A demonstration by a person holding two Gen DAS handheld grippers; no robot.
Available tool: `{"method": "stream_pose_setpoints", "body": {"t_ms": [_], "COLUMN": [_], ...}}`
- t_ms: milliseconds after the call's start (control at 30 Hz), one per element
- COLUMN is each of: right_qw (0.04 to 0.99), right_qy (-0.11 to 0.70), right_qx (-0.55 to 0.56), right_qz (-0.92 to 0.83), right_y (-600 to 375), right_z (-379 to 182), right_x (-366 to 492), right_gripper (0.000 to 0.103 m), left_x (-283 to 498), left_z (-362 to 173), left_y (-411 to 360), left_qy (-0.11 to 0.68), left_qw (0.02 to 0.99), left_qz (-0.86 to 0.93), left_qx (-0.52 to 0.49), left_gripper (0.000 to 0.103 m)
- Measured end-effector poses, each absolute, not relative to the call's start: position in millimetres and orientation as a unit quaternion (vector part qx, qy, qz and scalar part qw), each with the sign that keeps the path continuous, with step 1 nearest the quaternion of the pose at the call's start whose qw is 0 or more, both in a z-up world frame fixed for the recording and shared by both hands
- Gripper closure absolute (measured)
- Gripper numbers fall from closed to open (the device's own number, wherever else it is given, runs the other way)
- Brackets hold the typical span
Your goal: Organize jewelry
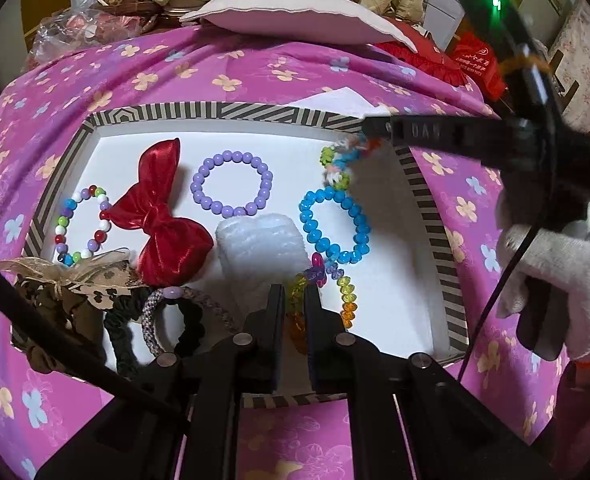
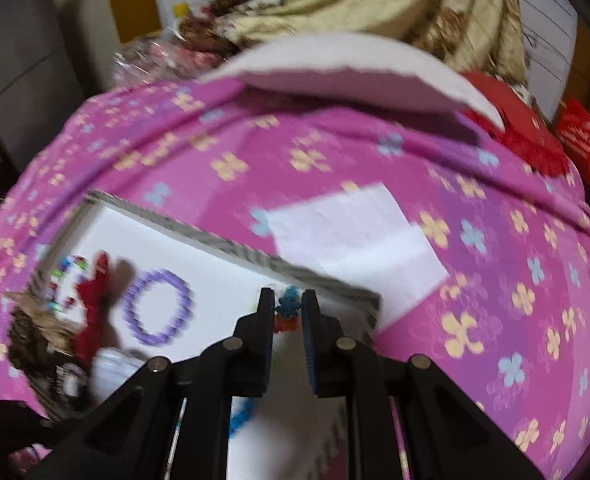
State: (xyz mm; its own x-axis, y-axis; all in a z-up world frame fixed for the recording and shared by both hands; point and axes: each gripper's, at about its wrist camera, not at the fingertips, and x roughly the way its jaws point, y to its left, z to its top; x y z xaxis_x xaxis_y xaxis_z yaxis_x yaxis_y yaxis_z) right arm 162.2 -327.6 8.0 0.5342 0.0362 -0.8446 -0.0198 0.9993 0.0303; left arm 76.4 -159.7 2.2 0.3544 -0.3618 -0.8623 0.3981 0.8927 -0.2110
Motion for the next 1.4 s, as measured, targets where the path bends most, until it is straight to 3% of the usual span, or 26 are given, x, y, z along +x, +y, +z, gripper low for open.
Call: {"method": "stream_pose_setpoints", "body": {"t_ms": [367, 433, 567, 800, 1067, 1400], "right_qw": [0.87, 0.871, 0.875, 0.882, 0.893, 0.896], "right_qy": [0.492, 0.49, 0.483, 0.469, 0.445, 0.437], "right_qx": [0.024, 0.031, 0.029, 0.041, 0.058, 0.07], "right_qz": [0.013, 0.016, 0.012, 0.011, 0.012, 0.012], "right_y": [-332, -333, -334, -339, -336, -321], "right_z": [-13, -11, -4, 13, 33, 37], "right_x": [161, 158, 151, 129, 88, 46], "right_gripper": [0.088, 0.083, 0.064, 0.062, 0.05, 0.048], "left_x": [76, 75, 72, 59, 46, 32], "left_z": [0, 1, 1, 11, 24, 27], "left_y": [-164, -164, -165, -167, -152, -125], "left_qy": [0.517, 0.515, 0.515, 0.507, 0.492, 0.493], "left_qw": [0.825, 0.826, 0.826, 0.831, 0.847, 0.855], "left_qz": [-0.23, -0.227, -0.228, -0.225, -0.2, -0.161], "left_qx": [0.019, 0.022, 0.018, 0.035, 0.031, 0.02], "left_gripper": [0.087, 0.086, 0.075, 0.066, 0.066, 0.066]}}
